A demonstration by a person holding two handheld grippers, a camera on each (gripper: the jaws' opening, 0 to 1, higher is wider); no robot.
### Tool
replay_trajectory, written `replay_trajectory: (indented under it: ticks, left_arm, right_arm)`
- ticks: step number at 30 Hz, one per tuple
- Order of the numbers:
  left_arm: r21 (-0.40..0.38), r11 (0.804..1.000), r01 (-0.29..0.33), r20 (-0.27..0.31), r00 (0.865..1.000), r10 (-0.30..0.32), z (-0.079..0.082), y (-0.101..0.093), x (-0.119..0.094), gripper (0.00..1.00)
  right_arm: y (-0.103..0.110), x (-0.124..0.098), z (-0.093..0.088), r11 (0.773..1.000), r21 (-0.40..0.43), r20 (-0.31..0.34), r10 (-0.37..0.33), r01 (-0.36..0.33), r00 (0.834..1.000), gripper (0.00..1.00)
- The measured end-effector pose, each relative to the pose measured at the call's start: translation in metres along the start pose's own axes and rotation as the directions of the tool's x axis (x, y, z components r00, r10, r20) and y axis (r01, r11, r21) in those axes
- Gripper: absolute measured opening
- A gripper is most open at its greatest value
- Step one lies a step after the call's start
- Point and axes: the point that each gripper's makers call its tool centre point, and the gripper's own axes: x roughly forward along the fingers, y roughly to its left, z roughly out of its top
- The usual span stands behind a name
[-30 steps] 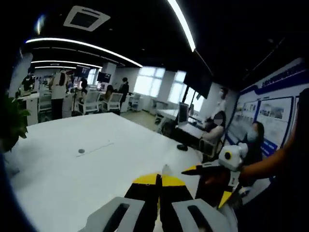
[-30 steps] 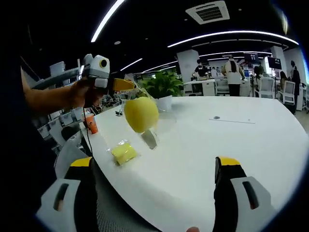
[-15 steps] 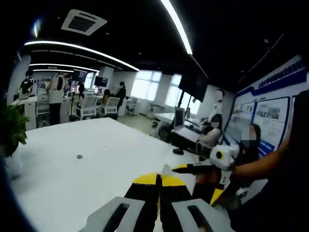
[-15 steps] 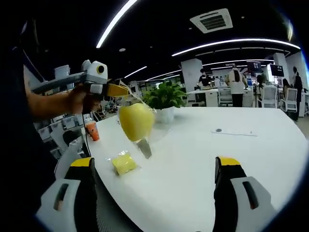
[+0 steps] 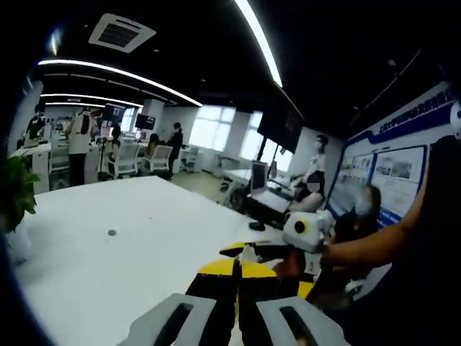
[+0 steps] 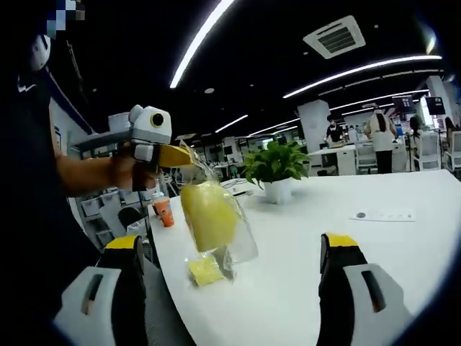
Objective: Compare the silicone blocks by pressing each to a similar depth, holding the contact briefly, and releasing to observe deformation and rebound differences across the visible hardness samples.
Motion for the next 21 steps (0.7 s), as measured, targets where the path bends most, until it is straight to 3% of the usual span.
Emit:
replay_trajectory:
  ticks: [5,9,17,21]
  left_arm:
    - [-0.006,1.000,0.008,0.008,1.000,-0.008,0.002,-0.004,-0.004,0.00]
    - [-0.055,0.998,0.013,0.031,0.999,-0.011,0.010,-0.007,-0.007,0.00]
    - [-0.059,0.998,0.026,0.047,0.999,-0.023,0.016,-0.013,-0.008,0.00]
    - [-0.055,0.998,0.030,0.050,0.998,-0.027,0.019,-0.015,-0.009,0.00]
  right_arm:
    - [0.009,0.013,-0.001,0.995,0.014,-0.015,0.102,-0.101,0.995,0.81]
    - [0.013,0.020,0.003,0.991,-0.009,-0.003,0.133,-0.133,0.991,0.71]
    - [0.019,0.028,0.014,0.988,0.000,0.064,0.151,-0.151,0.986,0.54]
    - [0.021,0.026,0.024,0.984,0.011,0.090,0.175,-0.177,0.980,0.36]
